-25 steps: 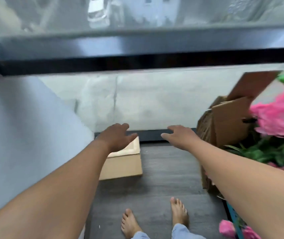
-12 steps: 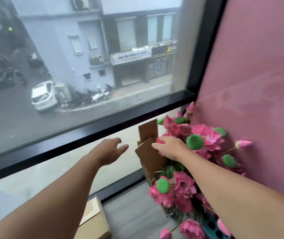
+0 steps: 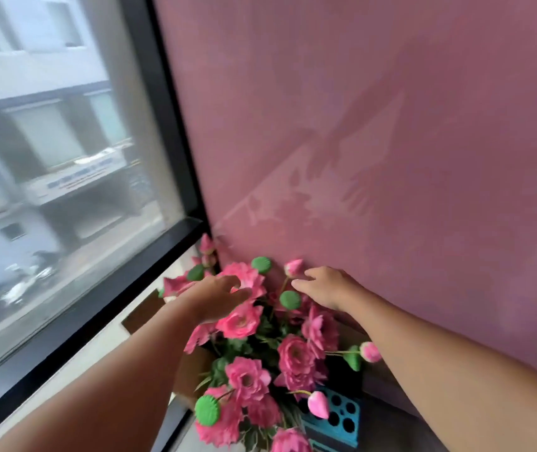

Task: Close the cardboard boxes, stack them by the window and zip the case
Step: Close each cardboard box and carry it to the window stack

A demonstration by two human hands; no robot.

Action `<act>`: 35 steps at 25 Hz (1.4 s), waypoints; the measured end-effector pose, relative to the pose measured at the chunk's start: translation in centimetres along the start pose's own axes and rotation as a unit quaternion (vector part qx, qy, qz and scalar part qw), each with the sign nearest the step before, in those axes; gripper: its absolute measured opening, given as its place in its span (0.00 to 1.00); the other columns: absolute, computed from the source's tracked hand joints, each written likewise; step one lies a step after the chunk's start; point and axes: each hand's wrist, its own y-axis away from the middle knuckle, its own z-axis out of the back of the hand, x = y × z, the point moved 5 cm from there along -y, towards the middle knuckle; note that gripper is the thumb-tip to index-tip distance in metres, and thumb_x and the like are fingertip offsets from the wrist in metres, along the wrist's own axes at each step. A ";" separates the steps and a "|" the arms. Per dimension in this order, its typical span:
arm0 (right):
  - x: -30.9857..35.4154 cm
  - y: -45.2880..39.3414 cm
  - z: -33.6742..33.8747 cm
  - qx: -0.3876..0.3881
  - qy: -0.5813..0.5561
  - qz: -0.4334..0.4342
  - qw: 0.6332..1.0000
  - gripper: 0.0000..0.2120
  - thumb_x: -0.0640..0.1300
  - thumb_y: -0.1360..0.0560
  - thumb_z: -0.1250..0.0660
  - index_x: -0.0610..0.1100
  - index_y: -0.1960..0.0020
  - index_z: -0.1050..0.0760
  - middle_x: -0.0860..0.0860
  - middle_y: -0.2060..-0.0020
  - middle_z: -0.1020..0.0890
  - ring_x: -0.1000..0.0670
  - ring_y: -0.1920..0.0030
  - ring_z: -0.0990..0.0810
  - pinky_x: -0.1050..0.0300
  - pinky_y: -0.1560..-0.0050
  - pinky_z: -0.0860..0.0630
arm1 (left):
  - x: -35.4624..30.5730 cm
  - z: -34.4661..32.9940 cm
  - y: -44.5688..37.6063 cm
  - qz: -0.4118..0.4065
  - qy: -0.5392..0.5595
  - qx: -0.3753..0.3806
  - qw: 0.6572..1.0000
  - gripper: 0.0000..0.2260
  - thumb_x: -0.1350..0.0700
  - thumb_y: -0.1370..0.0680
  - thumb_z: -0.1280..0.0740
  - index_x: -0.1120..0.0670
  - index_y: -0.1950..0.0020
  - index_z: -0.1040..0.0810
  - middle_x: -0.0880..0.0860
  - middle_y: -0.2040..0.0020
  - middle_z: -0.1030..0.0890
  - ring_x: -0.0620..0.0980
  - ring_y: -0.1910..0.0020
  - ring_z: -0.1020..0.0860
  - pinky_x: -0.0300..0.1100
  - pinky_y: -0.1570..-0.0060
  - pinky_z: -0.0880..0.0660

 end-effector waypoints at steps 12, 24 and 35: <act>-19.8 14.4 9.1 -0.160 -0.058 -0.257 0.951 0.39 0.71 0.27 0.42 0.49 0.23 0.33 0.48 0.24 0.31 0.43 0.26 0.31 0.51 0.31 0.33 | -23.8 -5.0 -9.2 -0.273 -0.025 0.090 0.957 0.22 0.38 0.19 0.42 0.51 0.34 0.23 0.58 0.40 0.19 0.58 0.43 0.21 0.44 0.46 0.29; -38.6 32.2 16.0 -0.271 -0.130 -0.383 0.873 0.37 0.68 0.28 0.41 0.49 0.26 0.29 0.50 0.27 0.27 0.44 0.29 0.28 0.53 0.34 0.31 | -53.1 -12.4 -4.7 -0.444 -0.084 0.142 0.880 0.25 0.35 0.19 0.45 0.49 0.32 0.26 0.55 0.34 0.22 0.57 0.36 0.25 0.46 0.38 0.29; -52.7 42.3 19.9 -0.326 -0.199 -0.511 0.770 0.24 0.67 0.27 0.38 0.51 0.42 0.20 0.52 0.50 0.19 0.44 0.36 0.22 0.55 0.42 0.28 | -76.1 -22.4 -4.2 -0.575 -0.113 0.203 0.784 0.25 0.31 0.23 0.45 0.46 0.38 0.24 0.51 0.43 0.21 0.53 0.47 0.23 0.46 0.47 0.28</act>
